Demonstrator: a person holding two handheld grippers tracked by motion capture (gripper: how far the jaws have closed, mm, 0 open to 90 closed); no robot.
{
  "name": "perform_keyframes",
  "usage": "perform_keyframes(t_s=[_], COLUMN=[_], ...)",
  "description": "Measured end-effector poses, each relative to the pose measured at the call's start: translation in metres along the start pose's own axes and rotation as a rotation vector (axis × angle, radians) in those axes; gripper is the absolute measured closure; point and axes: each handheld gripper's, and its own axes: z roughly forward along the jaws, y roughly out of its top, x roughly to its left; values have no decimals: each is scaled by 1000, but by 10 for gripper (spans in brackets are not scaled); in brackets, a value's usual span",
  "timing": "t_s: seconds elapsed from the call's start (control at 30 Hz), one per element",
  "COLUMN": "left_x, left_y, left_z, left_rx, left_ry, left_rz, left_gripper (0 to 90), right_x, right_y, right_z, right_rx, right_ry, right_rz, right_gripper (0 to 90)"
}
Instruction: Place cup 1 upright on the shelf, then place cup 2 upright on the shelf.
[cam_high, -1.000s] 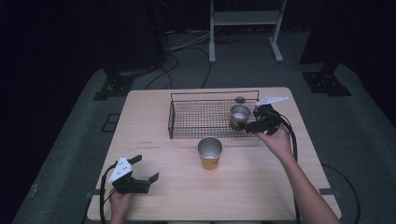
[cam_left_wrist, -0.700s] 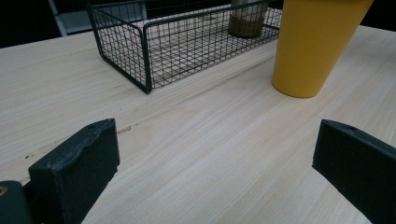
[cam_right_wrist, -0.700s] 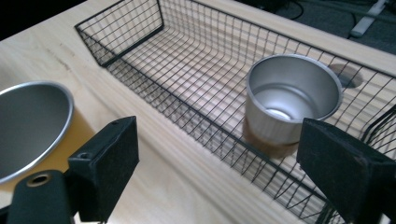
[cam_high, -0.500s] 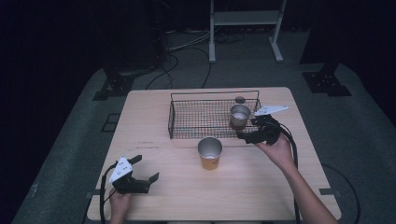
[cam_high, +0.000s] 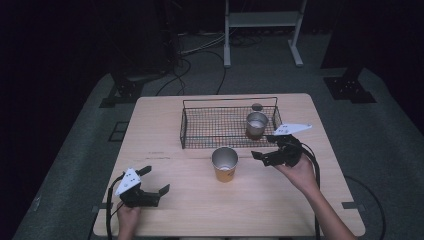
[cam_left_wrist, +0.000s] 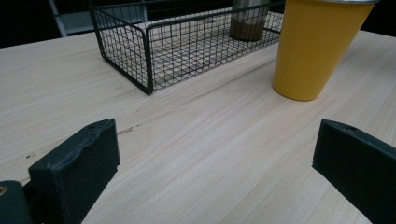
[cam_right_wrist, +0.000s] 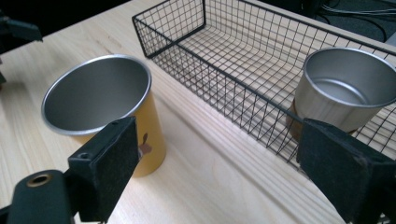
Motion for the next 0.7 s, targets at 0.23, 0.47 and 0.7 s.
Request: perform_keyframes(t_s=[0.23, 0.47, 0.7], left_x=[0, -1, -1], left_y=[0, 0, 0], left_z=[0, 0, 0], left_rx=[5, 9, 7], left_ry=[1, 4, 3], left_rz=[6, 8, 6], left_gripper=[0, 0, 0], right_x=[7, 17, 26], right_y=[-11, -22, -26], right_z=[-2, 0, -1], right_rx=[18, 31, 30], right_ry=[5, 20, 32], right_rz=[-11, -23, -36], right_gripper=[122, 122, 121])
